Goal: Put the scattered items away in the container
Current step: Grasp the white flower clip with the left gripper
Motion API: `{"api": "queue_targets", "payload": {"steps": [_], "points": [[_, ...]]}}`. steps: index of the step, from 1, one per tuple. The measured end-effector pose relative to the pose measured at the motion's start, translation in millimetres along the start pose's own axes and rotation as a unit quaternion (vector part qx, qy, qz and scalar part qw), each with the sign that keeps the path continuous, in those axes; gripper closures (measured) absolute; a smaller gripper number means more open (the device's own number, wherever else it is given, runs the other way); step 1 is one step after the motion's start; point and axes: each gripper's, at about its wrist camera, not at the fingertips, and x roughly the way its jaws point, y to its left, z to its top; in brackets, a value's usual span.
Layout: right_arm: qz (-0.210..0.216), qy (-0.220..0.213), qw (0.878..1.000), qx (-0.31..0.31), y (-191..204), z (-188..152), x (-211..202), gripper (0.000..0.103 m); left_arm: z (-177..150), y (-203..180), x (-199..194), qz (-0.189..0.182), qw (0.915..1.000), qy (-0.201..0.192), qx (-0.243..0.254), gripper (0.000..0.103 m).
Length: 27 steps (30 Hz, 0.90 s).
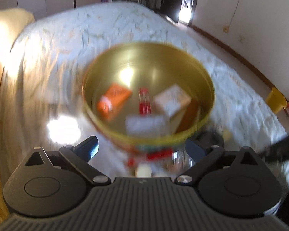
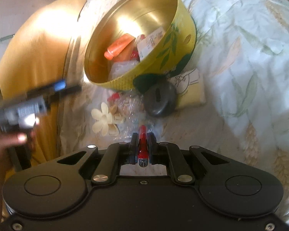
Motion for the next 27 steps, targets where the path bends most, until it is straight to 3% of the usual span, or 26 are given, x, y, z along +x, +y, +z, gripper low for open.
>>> {"api": "queue_targets", "payload": {"steps": [7,18,20,21,22,27], "points": [[-0.003,-0.009,1.0,0.012,-5,2,-4,0.093,-33,-3,22,-0.003,0.9985,0.055,0.002,0.001],[-0.02,-0.009,1.0,0.012,-5,1,-1,0.093,-45,-15,58,0.024,0.996,0.082,0.024,0.003],[-0.022,-0.007,1.0,0.01,-4,1,0,0.093,-47,-14,63,0.019,0.9955,0.09,0.022,0.01],[-0.021,-0.008,1.0,0.009,-3,1,0,0.093,-48,-13,66,0.017,0.9951,0.096,0.017,0.022],[-0.021,-0.01,1.0,0.009,-3,1,0,0.093,-50,-12,70,0.011,0.9938,0.11,0.008,0.043],[-0.023,-0.01,1.0,0.007,-2,1,0,0.093,-50,-10,63,-0.001,0.9932,0.116,-0.005,0.045]]}}
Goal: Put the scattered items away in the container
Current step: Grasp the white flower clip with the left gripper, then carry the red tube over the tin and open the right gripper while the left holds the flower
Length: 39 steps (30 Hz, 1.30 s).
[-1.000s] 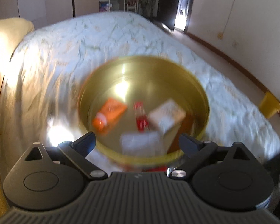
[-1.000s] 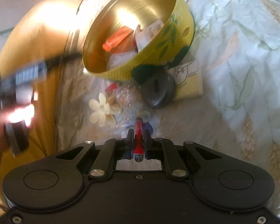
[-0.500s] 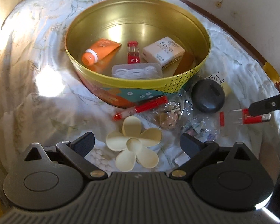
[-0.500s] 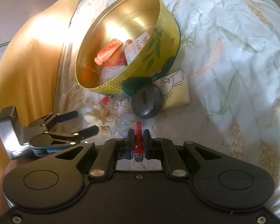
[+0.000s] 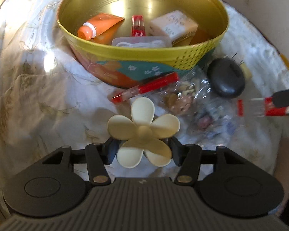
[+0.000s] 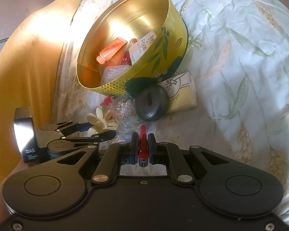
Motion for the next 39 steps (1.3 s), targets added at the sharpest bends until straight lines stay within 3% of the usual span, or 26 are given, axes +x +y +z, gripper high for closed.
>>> {"api": "queue_targets", "payload": {"steps": [9,12,16,20,25,39], "points": [[-0.003,-0.015,1.0,0.006,-2,1,-7,0.093,-12,0,-69,-0.056,0.99,-0.098,-0.084,0.044],[-0.006,-0.021,1.0,0.002,1,-1,-9,0.093,-20,-1,-74,-0.08,0.9845,-0.098,-0.121,0.044],[-0.018,-0.023,1.0,-0.006,4,-5,-11,0.093,-19,-4,-73,-0.066,0.9845,-0.096,-0.131,0.043],[-0.031,-0.03,0.999,-0.016,9,-6,-16,0.093,-20,4,-71,-0.098,0.9769,-0.107,-0.157,0.043],[-0.048,-0.035,0.998,-0.031,20,3,-22,0.093,-18,1,-68,-0.057,0.9815,-0.104,-0.151,0.043],[-0.087,-0.05,0.988,-0.118,98,62,-33,0.093,-14,4,-64,-0.061,0.9811,-0.102,-0.153,0.043]]}}
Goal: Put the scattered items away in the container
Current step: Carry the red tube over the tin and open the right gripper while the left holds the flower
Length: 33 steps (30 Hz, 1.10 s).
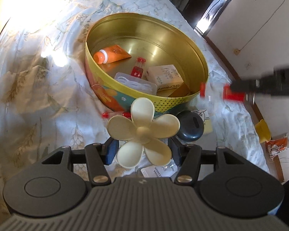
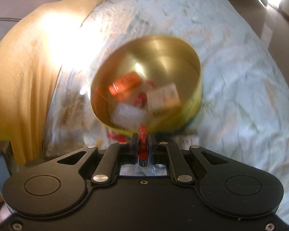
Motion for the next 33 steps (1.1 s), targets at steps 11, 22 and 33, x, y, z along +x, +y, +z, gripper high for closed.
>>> {"api": "queue_targets", "payload": {"steps": [11,22,33], "points": [[-0.023,-0.005,0.999,-0.045,53,55,19,0.093,2,1,-3,-0.001,1.0,-0.002,0.009,0.043],[-0.055,0.014,0.997,-0.047,71,70,61,0.093,2,3,-3,-0.006,0.9999,0.0,0.01,0.043],[-0.06,-0.062,0.996,-0.022,61,63,51,0.011,2,5,-1,-0.003,0.9998,0.002,0.018,0.042]]}}
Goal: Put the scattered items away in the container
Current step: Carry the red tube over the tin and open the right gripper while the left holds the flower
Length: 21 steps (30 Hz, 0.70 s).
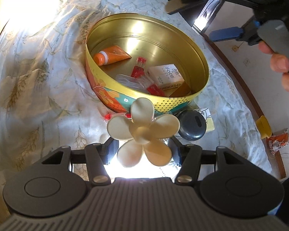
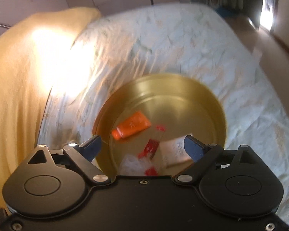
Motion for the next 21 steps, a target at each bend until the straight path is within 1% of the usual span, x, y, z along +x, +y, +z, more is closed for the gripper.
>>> {"api": "queue_targets", "payload": {"steps": [3,4,7,9,10,13,14,18,21], "points": [[-0.002,-0.006,1.0,-0.005,-8,-11,-9,0.009,0,0,1,0.003,1.0,0.001,0.001,0.042],[-0.009,-0.01,1.0,-0.003,-12,-15,-12,0.006,0,1,0,0.004,1.0,0.001,0.001,0.042],[-0.059,-0.02,0.998,-0.014,-23,-32,-20,0.004,1,3,0,0.01,1.0,0.0,-0.002,0.042],[-0.086,-0.004,0.996,-0.02,-35,-46,-20,0.004,2,5,0,0.015,0.9999,-0.001,-0.004,0.042],[-0.09,0.012,0.996,-0.015,-42,-53,-20,0.004,2,5,0,0.018,0.9998,-0.001,-0.005,0.042],[-0.058,0.061,0.996,0.017,-69,-73,-15,0.004,4,5,-1,0.022,0.9997,-0.003,-0.003,0.042],[-0.056,0.073,0.995,0.028,-77,-80,-13,0.004,4,6,-2,0.023,0.9997,-0.004,-0.003,0.042],[-0.06,0.093,0.993,0.047,-94,-98,-1,0.006,4,7,-1,0.03,0.9995,-0.005,-0.003,0.042],[-0.046,0.1,0.993,0.032,-87,-108,9,0.011,5,9,0,0.033,0.9994,-0.004,-0.006,0.042]]}}
